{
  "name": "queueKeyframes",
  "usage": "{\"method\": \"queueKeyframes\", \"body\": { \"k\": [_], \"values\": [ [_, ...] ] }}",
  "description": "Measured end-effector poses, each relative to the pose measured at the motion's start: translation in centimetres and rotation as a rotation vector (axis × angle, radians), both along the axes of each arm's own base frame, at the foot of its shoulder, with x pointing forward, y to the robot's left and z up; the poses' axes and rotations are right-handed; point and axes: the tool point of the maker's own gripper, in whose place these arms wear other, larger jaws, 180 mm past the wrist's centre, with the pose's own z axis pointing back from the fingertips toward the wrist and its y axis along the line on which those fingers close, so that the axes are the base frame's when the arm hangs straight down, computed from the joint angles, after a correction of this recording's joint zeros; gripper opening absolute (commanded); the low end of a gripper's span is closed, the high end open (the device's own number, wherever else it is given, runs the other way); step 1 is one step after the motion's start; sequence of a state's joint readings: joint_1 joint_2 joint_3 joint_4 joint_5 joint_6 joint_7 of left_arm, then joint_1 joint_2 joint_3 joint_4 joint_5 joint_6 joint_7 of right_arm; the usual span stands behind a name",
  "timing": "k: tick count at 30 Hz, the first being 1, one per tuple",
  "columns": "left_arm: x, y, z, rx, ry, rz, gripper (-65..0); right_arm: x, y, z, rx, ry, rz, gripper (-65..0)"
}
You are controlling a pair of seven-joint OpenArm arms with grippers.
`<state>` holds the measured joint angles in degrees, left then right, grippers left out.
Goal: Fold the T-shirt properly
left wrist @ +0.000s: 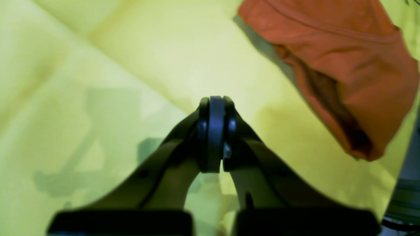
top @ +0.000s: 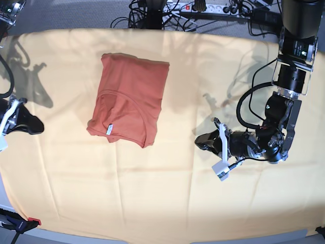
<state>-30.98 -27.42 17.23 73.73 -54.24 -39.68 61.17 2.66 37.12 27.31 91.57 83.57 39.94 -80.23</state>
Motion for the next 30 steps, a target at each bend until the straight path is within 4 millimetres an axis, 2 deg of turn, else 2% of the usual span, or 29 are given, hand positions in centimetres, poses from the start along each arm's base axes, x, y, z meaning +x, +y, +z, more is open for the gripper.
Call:
{"method": "queueKeyframes", "body": {
  "k": [5, 10, 14, 17, 20, 23, 27, 30],
  "values": [
    [0.0, 0.2, -0.1, 0.012, 0.002, -0.001, -65.0, -0.3, -1.9, 0.8, -0.078, 0.012, -0.002, -65.0],
    [-0.3, 0.4, -0.4, 0.031, 0.014, -0.005, -65.0, -0.2, -2.3, 1.0, -0.08, 0.027, -0.022, -65.0],
    [-1.2, 0.6, 0.8, -0.044, 0.061, -0.019, -65.0, -0.9, -3.1, 0.8, -0.074, 0.037, -0.051, -65.0],
    [-2.1, 1.9, 1.7, -0.044, 0.083, -0.035, -65.0, -2.1, -4.7, 0.4, -0.074, 0.056, -0.107, -65.0],
    [-3.5, 3.2, 2.2, -0.043, 0.092, -0.045, -65.0, -3.6, -6.2, -0.2, -0.075, 0.078, -0.156, -65.0],
    [-5.2, 4.2, 1.8, 0.014, 0.093, -0.073, -65.0, -5.0, -7.1, -1.0, -0.081, 0.112, -0.186, -65.0],
    [-8.3, 4.7, 1.7, 0.066, 0.09, -0.135, -65.0, -7.4, -7.2, -1.7, -0.122, 0.152, -0.187, -65.0],
    [-10.6, 5.5, 1.4, 0.118, 0.094, -0.168, -65.0, -9.2, -7.5, -1.3, -0.159, 0.148, -0.206, -65.0]
  ]
}}
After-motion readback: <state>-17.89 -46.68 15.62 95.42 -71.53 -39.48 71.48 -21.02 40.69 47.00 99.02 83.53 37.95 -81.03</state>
